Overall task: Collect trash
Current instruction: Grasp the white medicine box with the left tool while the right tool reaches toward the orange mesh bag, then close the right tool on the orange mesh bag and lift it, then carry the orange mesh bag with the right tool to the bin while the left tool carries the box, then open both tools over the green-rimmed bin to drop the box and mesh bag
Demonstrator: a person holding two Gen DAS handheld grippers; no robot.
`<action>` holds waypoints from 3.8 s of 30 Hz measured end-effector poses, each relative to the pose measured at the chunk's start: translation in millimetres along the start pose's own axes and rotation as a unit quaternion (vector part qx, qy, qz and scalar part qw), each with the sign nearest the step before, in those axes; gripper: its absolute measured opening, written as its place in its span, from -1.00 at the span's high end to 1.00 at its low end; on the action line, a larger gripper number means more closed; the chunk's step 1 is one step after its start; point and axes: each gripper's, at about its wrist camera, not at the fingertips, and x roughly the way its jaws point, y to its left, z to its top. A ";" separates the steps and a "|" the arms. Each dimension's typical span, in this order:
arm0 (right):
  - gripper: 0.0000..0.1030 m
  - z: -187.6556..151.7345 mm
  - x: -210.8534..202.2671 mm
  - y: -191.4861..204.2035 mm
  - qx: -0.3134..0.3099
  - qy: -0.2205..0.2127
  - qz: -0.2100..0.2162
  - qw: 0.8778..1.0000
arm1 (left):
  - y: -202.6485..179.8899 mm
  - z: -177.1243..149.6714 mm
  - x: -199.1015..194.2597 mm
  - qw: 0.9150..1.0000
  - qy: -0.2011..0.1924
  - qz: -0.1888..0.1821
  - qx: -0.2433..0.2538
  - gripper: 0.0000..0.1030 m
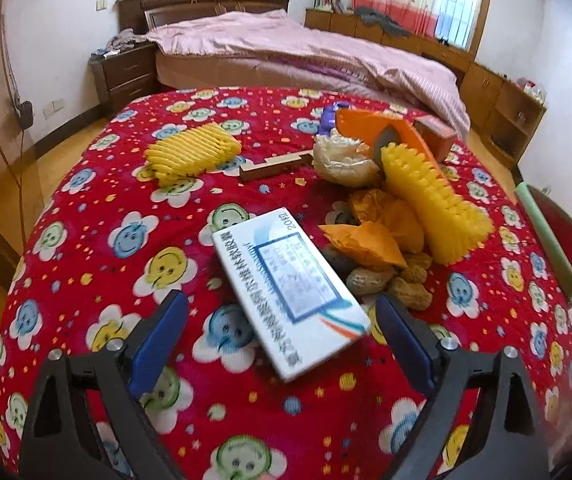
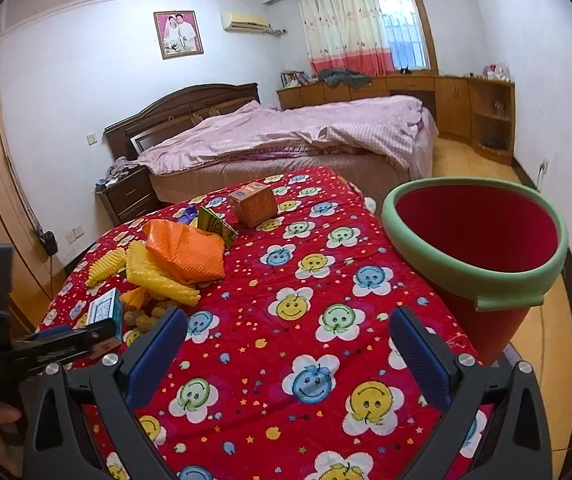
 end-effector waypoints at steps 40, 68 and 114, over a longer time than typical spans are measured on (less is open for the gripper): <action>-0.82 60.9 145.2 77.1 -0.010 0.150 0.055 0.987 | 54.3 56.5 11.5 0.998 -0.020 -0.056 0.002 0.02; 0.70 83.6 72.1 55.2 0.009 0.074 0.088 0.993 | 13.7 68.6 -48.1 0.994 -0.058 -0.092 0.005 0.02; 0.69 80.6 19.5 -209.6 0.135 0.068 -0.132 0.980 | -289.8 79.4 23.1 0.954 0.000 -0.225 0.198 0.02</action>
